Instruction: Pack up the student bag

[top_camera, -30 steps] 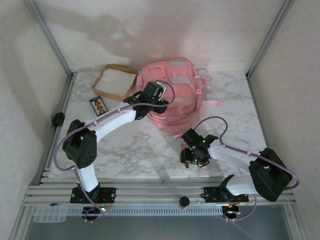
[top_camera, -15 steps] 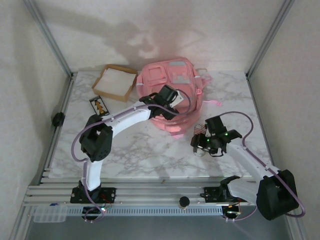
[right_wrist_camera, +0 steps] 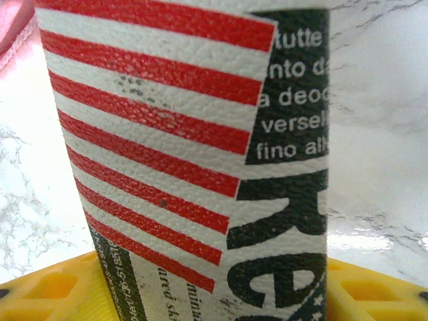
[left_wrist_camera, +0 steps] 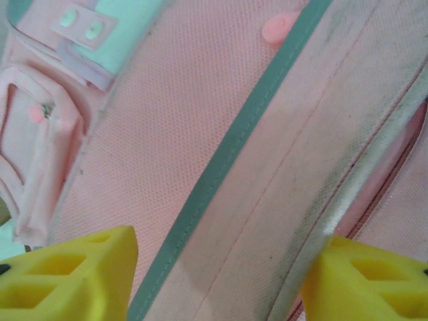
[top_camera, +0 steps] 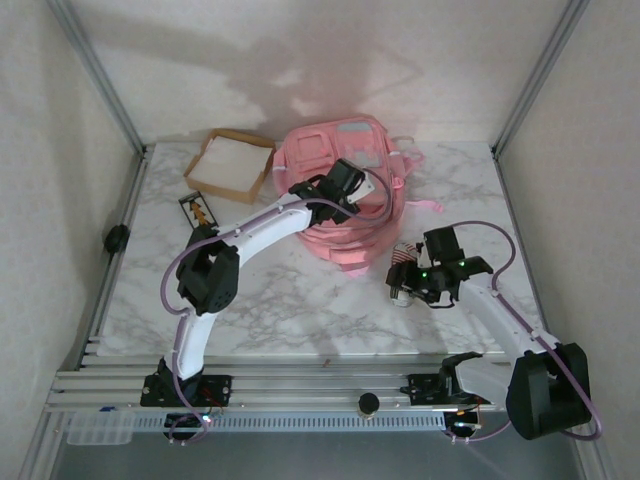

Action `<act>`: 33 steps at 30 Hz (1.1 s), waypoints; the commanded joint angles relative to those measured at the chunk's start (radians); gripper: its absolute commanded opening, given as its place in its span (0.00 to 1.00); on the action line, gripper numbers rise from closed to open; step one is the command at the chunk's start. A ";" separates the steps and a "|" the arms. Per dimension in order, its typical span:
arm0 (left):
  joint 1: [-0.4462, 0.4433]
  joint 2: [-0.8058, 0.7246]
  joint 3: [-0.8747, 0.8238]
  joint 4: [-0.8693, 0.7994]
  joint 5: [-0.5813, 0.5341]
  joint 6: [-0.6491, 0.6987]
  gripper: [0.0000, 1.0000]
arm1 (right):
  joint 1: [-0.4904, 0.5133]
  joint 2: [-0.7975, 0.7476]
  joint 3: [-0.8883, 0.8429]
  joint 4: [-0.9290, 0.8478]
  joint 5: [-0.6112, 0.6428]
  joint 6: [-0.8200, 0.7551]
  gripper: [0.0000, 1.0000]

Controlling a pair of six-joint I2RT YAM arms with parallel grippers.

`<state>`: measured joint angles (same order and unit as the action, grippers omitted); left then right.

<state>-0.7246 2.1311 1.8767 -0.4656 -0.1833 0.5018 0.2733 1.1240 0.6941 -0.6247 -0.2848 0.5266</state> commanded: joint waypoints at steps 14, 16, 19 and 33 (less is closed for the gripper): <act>0.013 0.075 0.061 0.008 -0.033 0.004 0.11 | -0.029 0.031 0.087 0.025 -0.062 -0.046 0.48; 0.012 0.070 0.092 0.002 -0.031 -0.028 0.00 | -0.029 0.037 0.112 0.027 -0.076 -0.063 0.48; 0.004 0.039 0.114 -0.005 0.006 -0.109 0.00 | -0.029 0.038 0.155 0.067 -0.146 -0.085 0.48; -0.081 -0.049 0.138 -0.062 0.159 -0.634 0.00 | -0.064 0.275 0.429 -0.006 -0.213 -0.180 0.51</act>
<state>-0.7837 2.1765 1.9888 -0.5365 -0.1188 0.0731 0.2256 1.3754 1.1023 -0.5980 -0.4702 0.3748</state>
